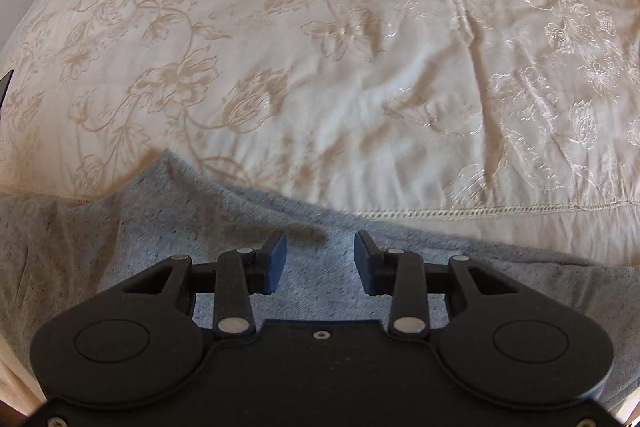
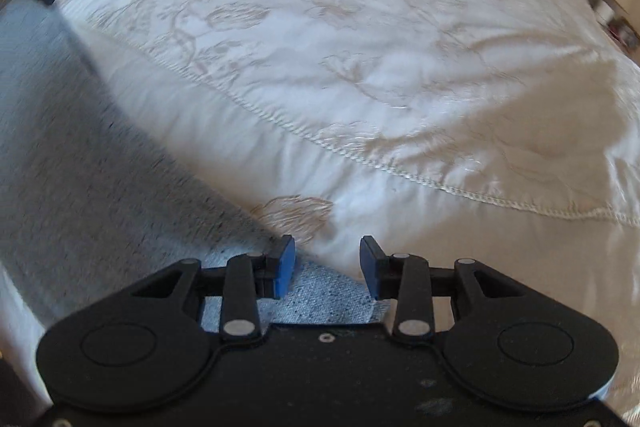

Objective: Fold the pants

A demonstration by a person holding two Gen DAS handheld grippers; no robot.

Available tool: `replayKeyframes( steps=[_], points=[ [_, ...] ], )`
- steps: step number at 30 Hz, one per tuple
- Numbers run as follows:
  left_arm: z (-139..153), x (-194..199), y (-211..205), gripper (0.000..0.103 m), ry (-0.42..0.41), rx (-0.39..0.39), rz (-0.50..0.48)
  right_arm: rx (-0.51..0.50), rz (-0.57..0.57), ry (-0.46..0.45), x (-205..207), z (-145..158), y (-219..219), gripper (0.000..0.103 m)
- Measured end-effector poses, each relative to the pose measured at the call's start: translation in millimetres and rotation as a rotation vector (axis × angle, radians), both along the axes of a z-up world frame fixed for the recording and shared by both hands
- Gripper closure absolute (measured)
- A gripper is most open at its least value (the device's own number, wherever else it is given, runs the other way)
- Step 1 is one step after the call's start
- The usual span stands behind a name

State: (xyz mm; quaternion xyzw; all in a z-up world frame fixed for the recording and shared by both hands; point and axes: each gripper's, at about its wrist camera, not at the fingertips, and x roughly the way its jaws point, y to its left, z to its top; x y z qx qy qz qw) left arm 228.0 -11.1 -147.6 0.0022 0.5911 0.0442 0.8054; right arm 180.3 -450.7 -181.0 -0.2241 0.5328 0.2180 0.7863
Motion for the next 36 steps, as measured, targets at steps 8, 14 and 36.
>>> replayKeyframes(
  steps=[8, 14, 36],
  points=[
    [-8, -23, 2, 0.058, 0.032, 0.015, 0.011, -0.026, 0.045, 0.07, -5, 1, 0, 0.1],
    [-21, -18, -27, 0.057, 0.013, -0.004, -0.023, -0.022, -0.139, 0.049, -13, -5, -18, 0.101],
    [22, -77, 153, 0.055, -0.095, 0.162, 0.235, -0.017, -0.582, -0.211, -25, 52, 31, 0.077]
  ],
)
